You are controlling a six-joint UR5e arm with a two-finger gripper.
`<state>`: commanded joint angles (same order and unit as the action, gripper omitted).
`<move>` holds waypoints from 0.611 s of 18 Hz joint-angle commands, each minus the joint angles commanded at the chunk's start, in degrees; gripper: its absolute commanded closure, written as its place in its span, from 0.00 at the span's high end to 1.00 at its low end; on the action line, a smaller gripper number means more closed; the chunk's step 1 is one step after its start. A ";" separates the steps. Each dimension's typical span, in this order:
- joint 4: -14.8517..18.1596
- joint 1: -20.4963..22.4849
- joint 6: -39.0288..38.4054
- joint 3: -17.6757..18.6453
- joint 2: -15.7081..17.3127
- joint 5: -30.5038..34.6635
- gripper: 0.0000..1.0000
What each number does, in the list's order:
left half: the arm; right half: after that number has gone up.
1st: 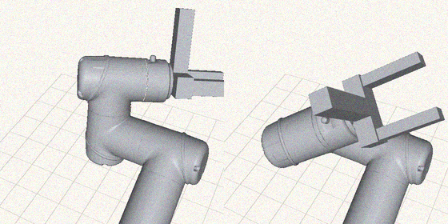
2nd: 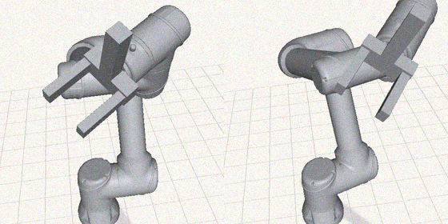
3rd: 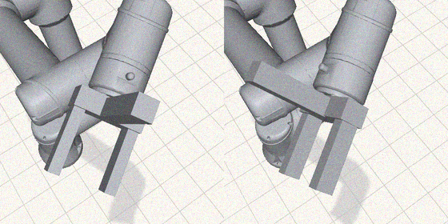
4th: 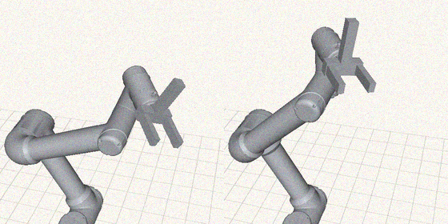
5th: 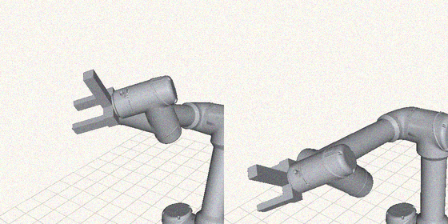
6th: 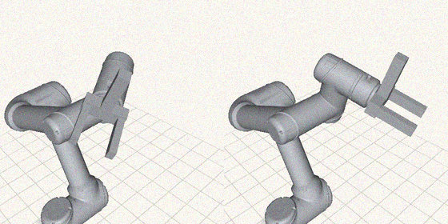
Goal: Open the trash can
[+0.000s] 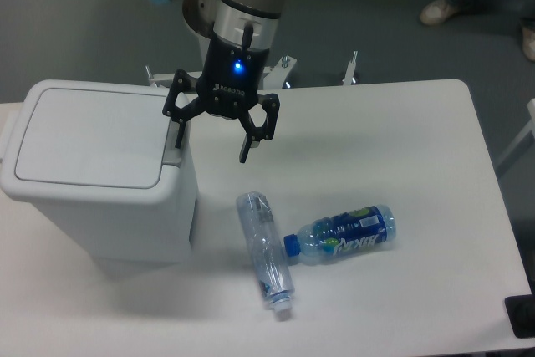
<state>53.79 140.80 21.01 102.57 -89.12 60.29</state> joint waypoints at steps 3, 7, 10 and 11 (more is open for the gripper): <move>-0.09 -0.09 0.00 0.09 -0.09 0.09 1.00; -0.62 -0.09 0.00 0.18 -0.17 0.09 1.00; -0.79 -0.09 0.09 0.44 -0.17 0.09 1.00; -0.79 -0.09 0.09 0.44 -0.26 0.09 1.00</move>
<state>53.00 140.71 21.09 103.01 -89.38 60.38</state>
